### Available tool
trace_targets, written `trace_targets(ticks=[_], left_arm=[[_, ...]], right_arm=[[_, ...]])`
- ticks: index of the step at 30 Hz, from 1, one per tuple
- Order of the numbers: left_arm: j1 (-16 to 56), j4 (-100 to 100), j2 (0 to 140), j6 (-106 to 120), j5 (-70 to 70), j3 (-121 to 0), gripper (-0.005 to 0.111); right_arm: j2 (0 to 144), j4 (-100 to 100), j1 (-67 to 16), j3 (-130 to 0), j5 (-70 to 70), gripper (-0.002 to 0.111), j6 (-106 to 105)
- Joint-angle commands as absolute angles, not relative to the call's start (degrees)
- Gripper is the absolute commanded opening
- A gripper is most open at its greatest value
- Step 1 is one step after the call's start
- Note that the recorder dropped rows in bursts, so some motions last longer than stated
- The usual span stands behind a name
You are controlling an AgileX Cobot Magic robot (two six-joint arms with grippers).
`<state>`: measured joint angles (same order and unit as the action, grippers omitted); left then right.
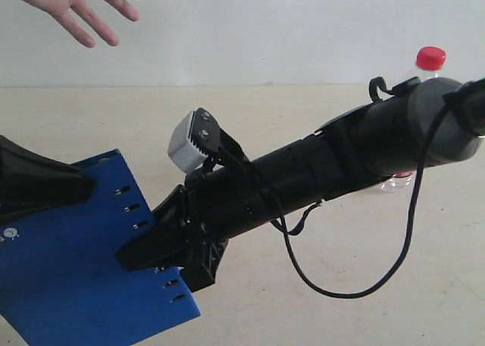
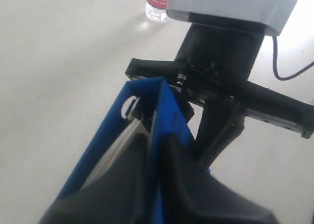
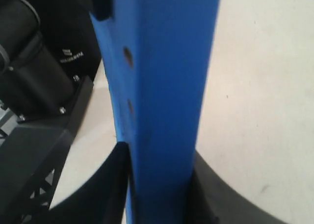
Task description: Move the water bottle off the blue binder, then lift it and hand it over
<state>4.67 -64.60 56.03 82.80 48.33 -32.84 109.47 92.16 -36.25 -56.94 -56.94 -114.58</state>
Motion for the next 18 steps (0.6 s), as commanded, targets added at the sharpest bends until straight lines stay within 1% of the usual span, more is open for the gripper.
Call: trace_targets(ticks=[1,3,6,12,14,18], left_arm=[[4.6,-67.9,49.3,81.9,38.4,-33.4,0.004],[4.6,-67.9,46.8,81.9,36.1,-33.4,0.004],[4.6,-66.5,46.1,81.9,37.1,-33.4,0.004],[4.6,-64.8,47.3,81.9,48.2,-33.3,0.004],[4.6,-65.0,47.3,81.9,47.9,-33.3,0.004],[4.6,-65.0,46.7,81.9,42.6,-33.3,0.004]], right_arm=[[109.8,88.1,-35.9,-56.1,-53.2,0.0,-113.4],[109.8,88.1,-35.9,-56.1,-53.2,0.0,-113.4],[109.8,88.2,-35.9,-56.1,-54.3,0.0,-113.4],[109.8,88.2,-35.9,-56.1,-59.8,0.0,-114.4],[109.8,88.2,-35.9,-56.1,-59.1,0.0,-114.4],[109.8,88.2,-35.9,-56.1,-56.9,0.0,-114.4]])
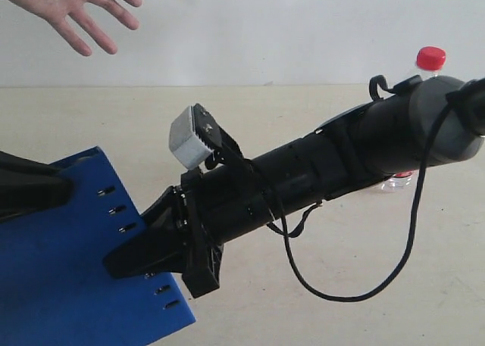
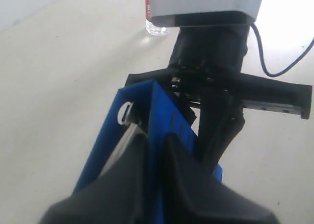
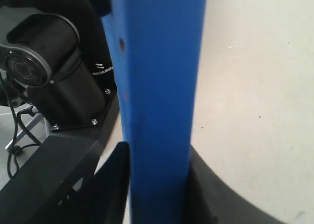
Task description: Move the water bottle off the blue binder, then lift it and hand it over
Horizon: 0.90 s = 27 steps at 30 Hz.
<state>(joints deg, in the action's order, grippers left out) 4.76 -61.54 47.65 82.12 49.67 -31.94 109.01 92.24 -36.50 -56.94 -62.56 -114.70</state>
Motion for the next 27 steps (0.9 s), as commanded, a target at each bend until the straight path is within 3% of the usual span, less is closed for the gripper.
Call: trace_targets(ticks=[1,9,13,17,21,23,27], left_arm=[[4.6,-64.6,46.7,81.9,41.7,-33.3,0.006],[4.6,-63.2,46.7,81.9,41.6,-33.3,0.051],[4.6,-63.5,46.4,81.9,40.4,-33.3,0.057],[4.6,-63.5,44.5,81.9,39.3,-33.4,0.045],[4.6,-59.8,39.8,81.9,37.8,-33.4,0.015],[4.6,-58.4,37.7,80.7,37.7,-33.4,0.005],[4.6,-56.5,32.6,74.1,37.0,-33.4,0.004]], right_arm=[[109.8,88.2,-35.9,-56.1,-56.9,0.0,-114.4],[109.8,88.2,-35.9,-56.1,-57.0,0.0,-113.3],[109.8,88.2,-35.9,-56.1,-57.0,0.0,-113.3],[109.8,89.1,-35.9,-56.1,-56.6,0.0,-112.8],[109.3,94.1,-35.8,-56.1,-50.7,0.0,-115.9],[108.6,96.1,-35.8,-56.1,-48.2,0.0,-116.8],[106.4,99.4,-35.8,-56.1,-45.9,0.0,-117.5]])
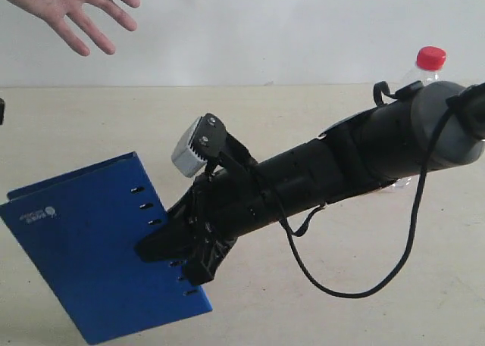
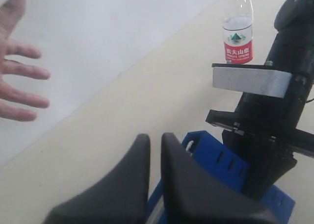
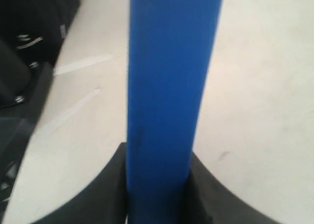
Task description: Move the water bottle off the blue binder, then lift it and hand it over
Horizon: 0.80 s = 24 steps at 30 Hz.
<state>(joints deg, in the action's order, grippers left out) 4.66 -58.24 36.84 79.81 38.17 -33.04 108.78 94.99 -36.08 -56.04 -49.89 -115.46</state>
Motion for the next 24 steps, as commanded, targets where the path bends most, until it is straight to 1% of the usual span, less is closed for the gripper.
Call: trace_targets(ticks=[1,6,9,15,21,24], left_arm=[[4.6,-55.7,31.4,72.2,36.9,-33.4,0.004],[4.6,-49.8,27.4,60.9,37.6,-33.2,0.004],[4.6,-46.4,26.9,56.7,40.5,-32.0,0.004],[4.6,-44.6,26.8,55.3,44.7,-27.4,0.004],[4.6,-41.9,26.8,53.8,44.7,-25.4,0.004],[4.6,-38.8,26.8,51.7,45.4,-24.3,0.004]], right_arm=[[105.8,99.9,-35.8,-56.1,-45.3,0.0,-117.9],[105.2,99.9,-35.8,-58.1,-43.6,0.0,-116.0],[104.5,99.9,-35.8,-60.2,-46.5,0.0,-113.7],[99.9,99.9,-35.9,-62.7,-43.7,0.0,-108.9],[99.3,93.3,-36.8,-62.7,-49.9,0.0,-99.5],[98.9,94.8,-37.3,-63.1,-46.1,0.0,-101.4]])
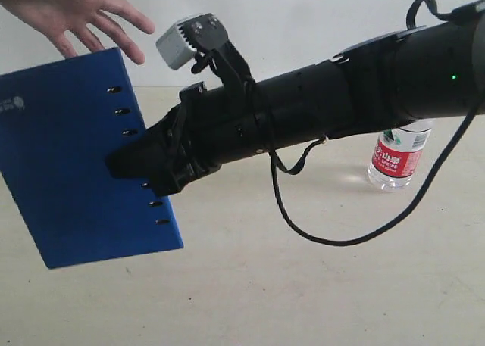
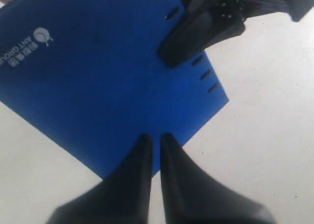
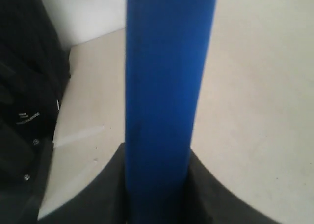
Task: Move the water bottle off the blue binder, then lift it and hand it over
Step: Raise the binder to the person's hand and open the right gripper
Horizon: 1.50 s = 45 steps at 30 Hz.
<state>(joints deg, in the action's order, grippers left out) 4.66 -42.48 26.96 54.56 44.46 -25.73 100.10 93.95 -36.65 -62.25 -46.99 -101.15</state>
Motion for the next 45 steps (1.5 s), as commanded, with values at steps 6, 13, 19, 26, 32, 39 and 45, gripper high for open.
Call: trace_targets(ticks=[6,13,19,26,32,39,45], left_arm=[[4.6,-38.2,26.7,51.0,44.6,-24.3,0.004],[4.6,-38.2,26.7,51.0,44.6,-24.3,0.004],[4.6,-38.2,26.7,51.0,44.6,-24.3,0.004],[4.6,-38.3,26.7,51.0,44.8,-24.3,0.004],[4.6,-38.3,26.7,51.0,44.8,-24.3,0.004],[4.6,-38.5,26.7,51.0,45.0,-24.3,0.004],[4.6,-38.5,26.7,51.0,45.0,-24.3,0.004]], right_arm=[[101.2,98.4,-37.1,-68.4,-38.6,0.0,-101.9],[105.8,98.4,-37.1,-74.7,-35.8,0.0,-96.1],[105.9,98.3,-37.1,-76.1,-28.6,0.0,-94.3],[105.9,98.3,-37.1,-76.1,-28.2,0.0,-94.4],[105.9,98.3,-37.1,-76.1,-28.2,0.02,-94.4],[105.9,98.3,-37.1,-76.1,-28.2,0.035,-94.6],[105.9,98.3,-37.1,-76.1,-27.8,0.035,-94.6]])
